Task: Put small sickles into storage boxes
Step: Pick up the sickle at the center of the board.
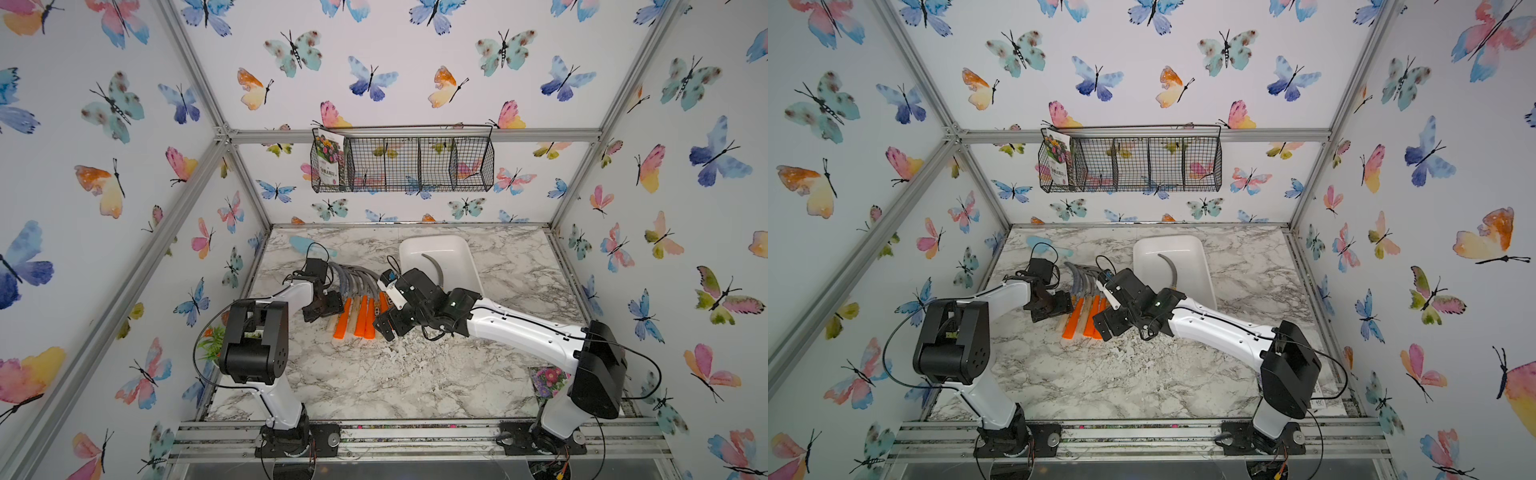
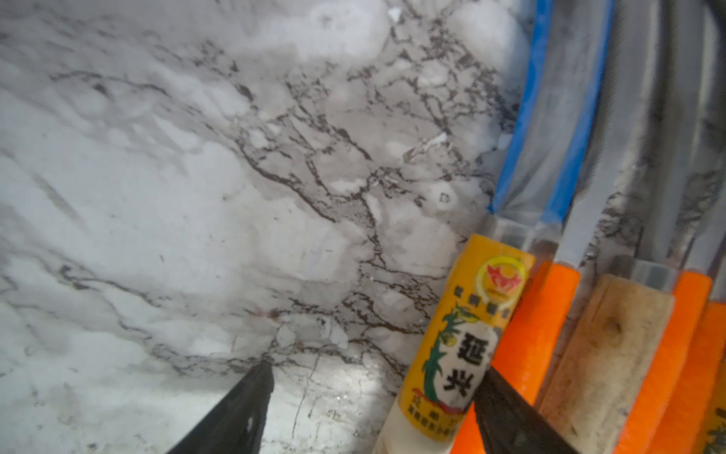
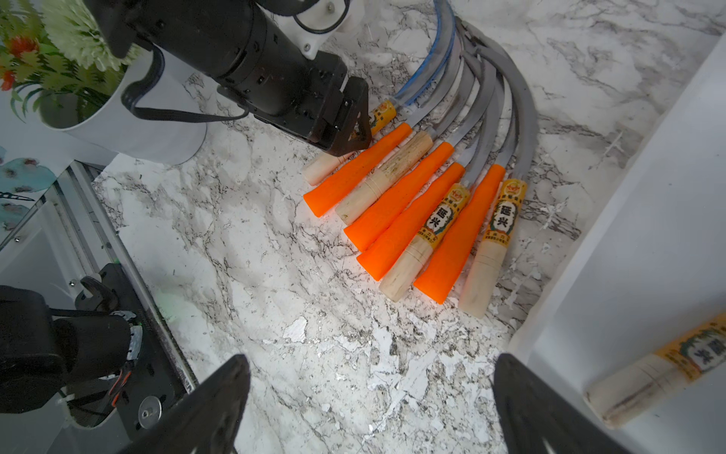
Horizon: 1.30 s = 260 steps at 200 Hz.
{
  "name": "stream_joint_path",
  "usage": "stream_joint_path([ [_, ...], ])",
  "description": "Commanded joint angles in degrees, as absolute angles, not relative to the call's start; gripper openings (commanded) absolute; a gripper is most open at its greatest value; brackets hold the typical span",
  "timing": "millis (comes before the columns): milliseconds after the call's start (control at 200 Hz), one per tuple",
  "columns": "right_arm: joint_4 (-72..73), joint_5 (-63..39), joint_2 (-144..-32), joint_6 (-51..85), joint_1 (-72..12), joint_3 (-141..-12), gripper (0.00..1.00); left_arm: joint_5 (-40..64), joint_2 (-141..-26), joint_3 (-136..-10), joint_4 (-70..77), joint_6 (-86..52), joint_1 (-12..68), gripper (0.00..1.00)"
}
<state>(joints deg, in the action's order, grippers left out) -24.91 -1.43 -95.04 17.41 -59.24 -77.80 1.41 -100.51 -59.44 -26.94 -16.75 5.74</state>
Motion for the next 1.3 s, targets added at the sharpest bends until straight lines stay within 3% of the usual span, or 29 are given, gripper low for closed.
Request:
stream_joint_path([
  [0,-25.9,-0.4,-95.8,17.1,-59.6,-78.7,0.98,-0.2,-102.3,-59.4,-28.1,-16.9,5.7,0.73],
  [65,-25.9,-0.3,-95.7,17.2,-59.6,-78.8,0.98,-0.5,-102.5,-59.4,-28.2,-16.8,5.7,0.66],
  [220,-25.7,-0.4,-95.7,17.7,-59.6,-78.3,0.99,-0.5,-103.0,-59.0,-28.4,-16.5,5.8,0.6],
  [325,-25.7,-0.4,-95.7,17.8,-59.6,-78.4,0.98,-0.3,-103.3,-58.5,-28.3,-16.0,5.7,0.42],
  [390,-25.7,-0.3,-95.7,17.9,-59.6,-78.4,0.98,-0.2,-103.3,-58.2,-28.3,-15.9,5.7,0.38],
  [501,-25.6,-0.1,-95.8,18.2,-59.6,-78.5,0.98,0.1,-103.2,-57.8,-28.1,-15.6,5.7,0.22],
  [571,-25.6,-0.1,-95.9,18.3,-59.6,-78.6,0.98,0.3,-103.1,-57.6,-28.0,-15.3,5.8,0.2],
  [626,-25.7,0.0,-95.9,18.4,-59.6,-78.6,0.98,0.5,-103.1,-57.5,-28.0,-15.1,5.9,0.09],
  [721,-25.6,0.2,-96.0,18.6,-59.6,-78.7,0.98,0.9,-102.9,-57.5,-28.1,-14.7,5.9,0.0],
  [1296,-26.1,3.8,-94.9,18.9,-59.5,-81.3,0.98,1.2,-98.8,-64.2,-35.1,-14.6,6.7,0.0],
])
